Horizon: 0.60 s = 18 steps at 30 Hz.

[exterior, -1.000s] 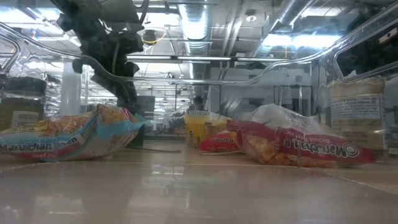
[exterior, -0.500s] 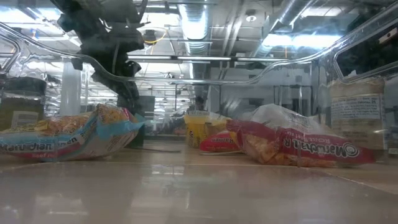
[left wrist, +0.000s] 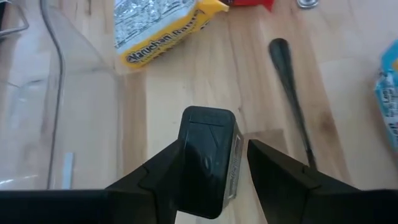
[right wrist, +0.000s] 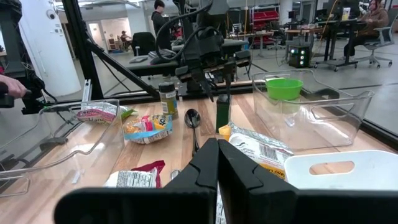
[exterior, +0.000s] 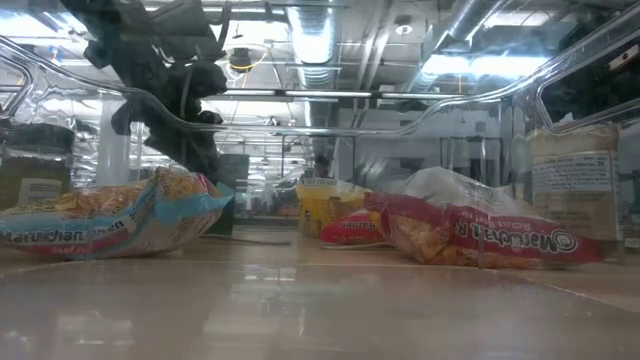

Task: Pick & Place Food Item
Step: Put the black seasoning can into the top transparent bin

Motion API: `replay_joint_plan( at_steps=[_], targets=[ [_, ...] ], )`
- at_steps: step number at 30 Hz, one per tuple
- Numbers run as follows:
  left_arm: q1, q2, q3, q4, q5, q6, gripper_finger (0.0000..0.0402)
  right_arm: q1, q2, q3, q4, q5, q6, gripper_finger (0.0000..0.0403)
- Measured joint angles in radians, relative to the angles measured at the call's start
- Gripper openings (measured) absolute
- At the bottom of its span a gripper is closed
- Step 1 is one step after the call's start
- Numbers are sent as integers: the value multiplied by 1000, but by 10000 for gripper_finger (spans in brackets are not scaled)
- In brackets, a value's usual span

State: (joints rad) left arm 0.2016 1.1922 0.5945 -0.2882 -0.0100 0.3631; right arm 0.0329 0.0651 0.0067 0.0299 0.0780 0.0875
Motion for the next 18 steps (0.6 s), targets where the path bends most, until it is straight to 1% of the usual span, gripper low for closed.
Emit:
replay_joint_plan(
  at_steps=[7,18],
  targets=[
    [0,-6,-3,16,-6,-1,171,0,0,0,0,0,0,0],
    [0,-7,-3,4,-5,-1,184,0,0,0,0,0,0,0]
  ],
)
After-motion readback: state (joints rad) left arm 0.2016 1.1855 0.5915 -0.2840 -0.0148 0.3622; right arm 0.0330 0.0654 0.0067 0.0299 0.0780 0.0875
